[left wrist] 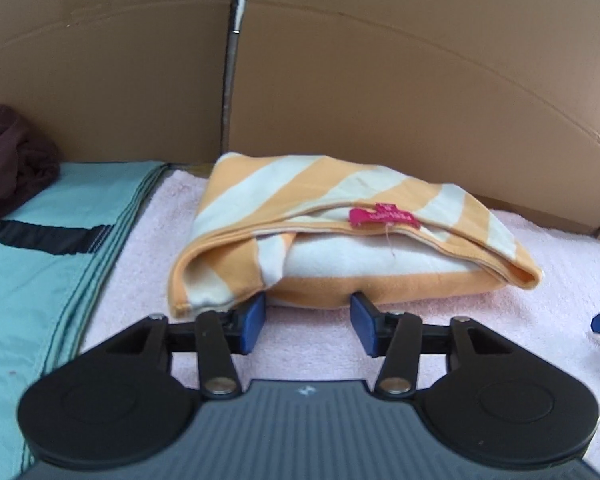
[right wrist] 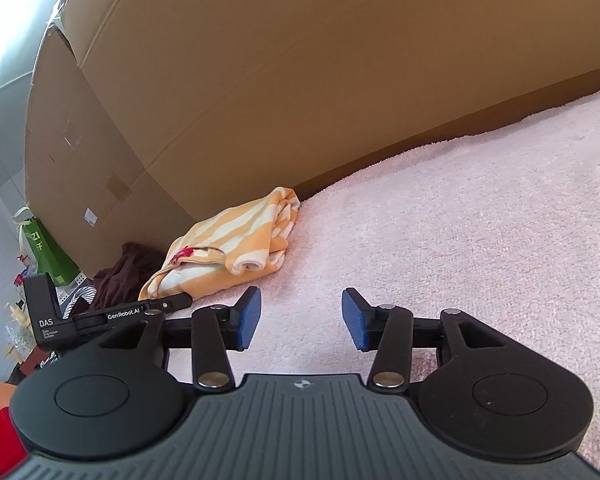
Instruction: Fold clothes
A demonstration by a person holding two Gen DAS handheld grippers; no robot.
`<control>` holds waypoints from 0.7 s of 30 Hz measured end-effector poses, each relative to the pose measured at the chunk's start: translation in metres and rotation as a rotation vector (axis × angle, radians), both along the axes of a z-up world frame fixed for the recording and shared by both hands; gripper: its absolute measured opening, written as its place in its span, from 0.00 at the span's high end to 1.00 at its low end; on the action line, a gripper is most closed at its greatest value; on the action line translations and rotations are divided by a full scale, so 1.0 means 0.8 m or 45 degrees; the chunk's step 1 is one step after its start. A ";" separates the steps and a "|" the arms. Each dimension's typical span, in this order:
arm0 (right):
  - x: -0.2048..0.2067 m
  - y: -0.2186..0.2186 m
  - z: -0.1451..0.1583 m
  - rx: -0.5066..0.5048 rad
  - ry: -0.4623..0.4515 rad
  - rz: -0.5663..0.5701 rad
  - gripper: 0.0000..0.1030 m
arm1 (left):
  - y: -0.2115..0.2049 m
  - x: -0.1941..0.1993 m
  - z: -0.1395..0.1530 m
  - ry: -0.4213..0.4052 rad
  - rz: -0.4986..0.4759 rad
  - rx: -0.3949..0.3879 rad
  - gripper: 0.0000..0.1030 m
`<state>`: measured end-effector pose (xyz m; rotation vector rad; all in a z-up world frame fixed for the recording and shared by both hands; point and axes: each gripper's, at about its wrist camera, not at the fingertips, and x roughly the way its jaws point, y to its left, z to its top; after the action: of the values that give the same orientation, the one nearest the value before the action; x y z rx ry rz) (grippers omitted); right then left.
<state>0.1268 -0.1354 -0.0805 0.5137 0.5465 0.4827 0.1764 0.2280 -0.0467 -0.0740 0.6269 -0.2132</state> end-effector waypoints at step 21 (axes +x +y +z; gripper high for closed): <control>0.001 -0.009 -0.004 0.064 0.014 -0.013 0.53 | -0.050 -0.028 0.026 -0.124 -0.075 0.043 0.38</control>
<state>0.1279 -0.1429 -0.0839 0.5670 0.5435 0.4849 0.1543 0.1878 -0.0259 -0.0127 0.5357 -0.2620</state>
